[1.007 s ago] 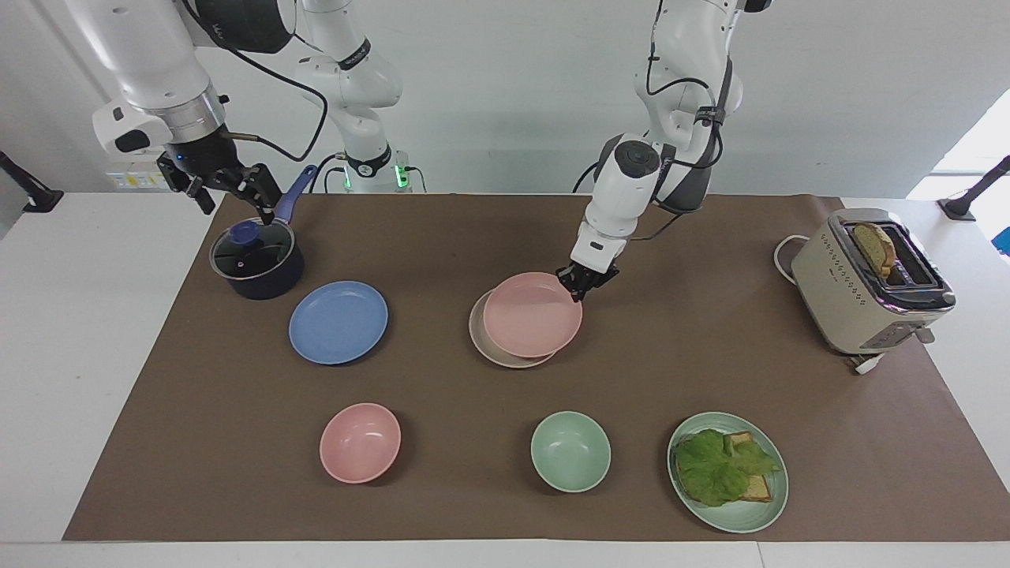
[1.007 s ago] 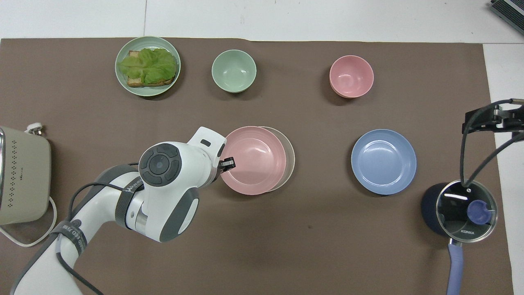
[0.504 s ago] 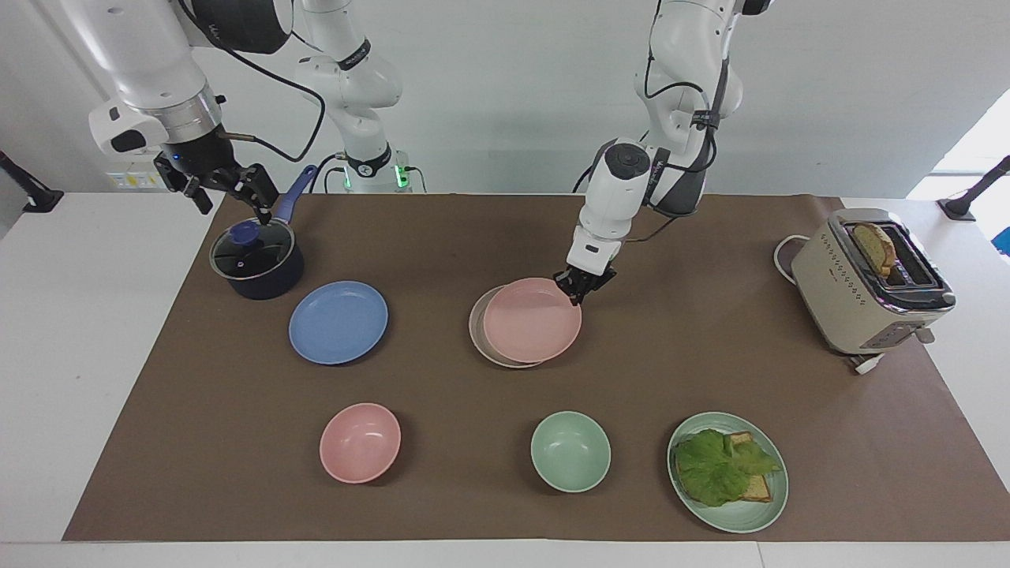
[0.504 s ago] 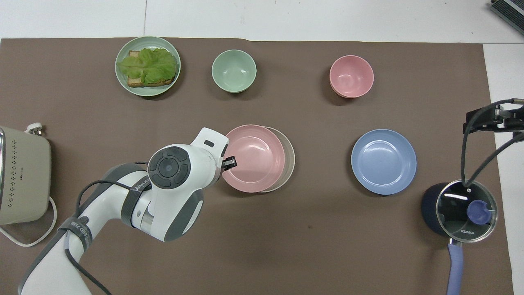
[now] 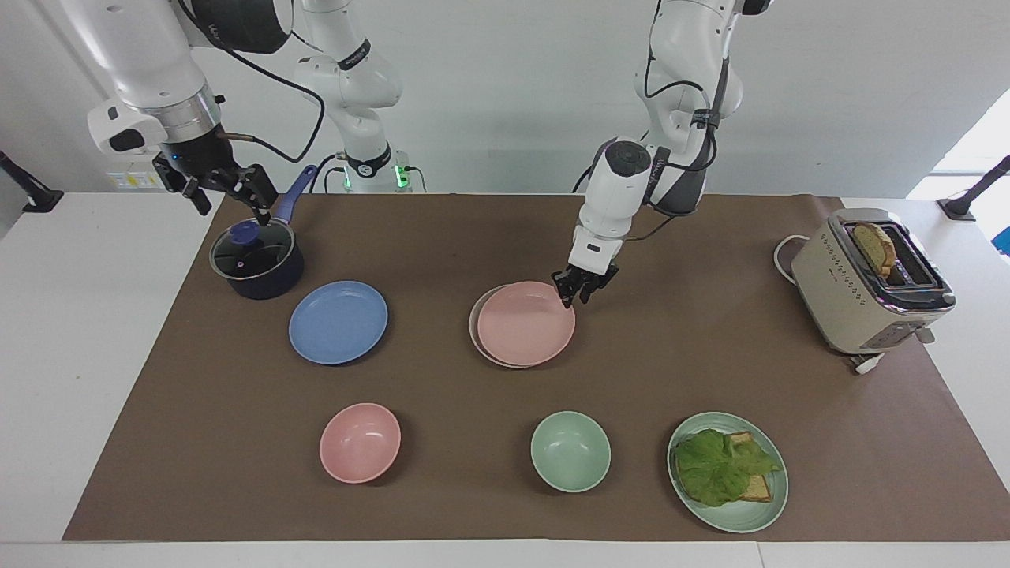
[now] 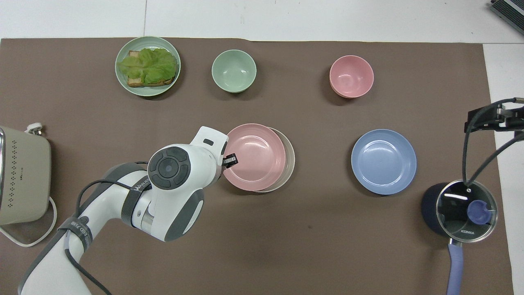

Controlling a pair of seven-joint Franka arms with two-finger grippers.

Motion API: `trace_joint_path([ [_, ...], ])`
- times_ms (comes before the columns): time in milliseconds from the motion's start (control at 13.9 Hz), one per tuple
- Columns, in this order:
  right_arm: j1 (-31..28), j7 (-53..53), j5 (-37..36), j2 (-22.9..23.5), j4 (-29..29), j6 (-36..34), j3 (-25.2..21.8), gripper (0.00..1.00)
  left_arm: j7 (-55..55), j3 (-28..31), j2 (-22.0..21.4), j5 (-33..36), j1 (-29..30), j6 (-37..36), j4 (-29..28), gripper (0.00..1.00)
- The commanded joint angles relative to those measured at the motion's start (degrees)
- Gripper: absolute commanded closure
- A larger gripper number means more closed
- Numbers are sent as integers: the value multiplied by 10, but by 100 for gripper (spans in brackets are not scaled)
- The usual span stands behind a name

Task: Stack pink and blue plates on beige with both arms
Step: 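Open the left gripper and withdraw it from the pink plate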

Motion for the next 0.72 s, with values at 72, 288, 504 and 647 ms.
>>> trace_joint_path([
  [72,-7,-16,0,4,4,5,4,0,-7,10,-2,13,-3,-14,11,0],
  [288,-7,-28,0,4,4,6,4,0,28,15,-26,30,22,-77,29,0],
  [504,-7,-35,0,-1,-8,19,4,0,161,14,-82,30,89,-145,29,0],
  [647,-6,-35,0,-6,-27,42,4,0,243,15,-111,30,133,-190,29,0],
])
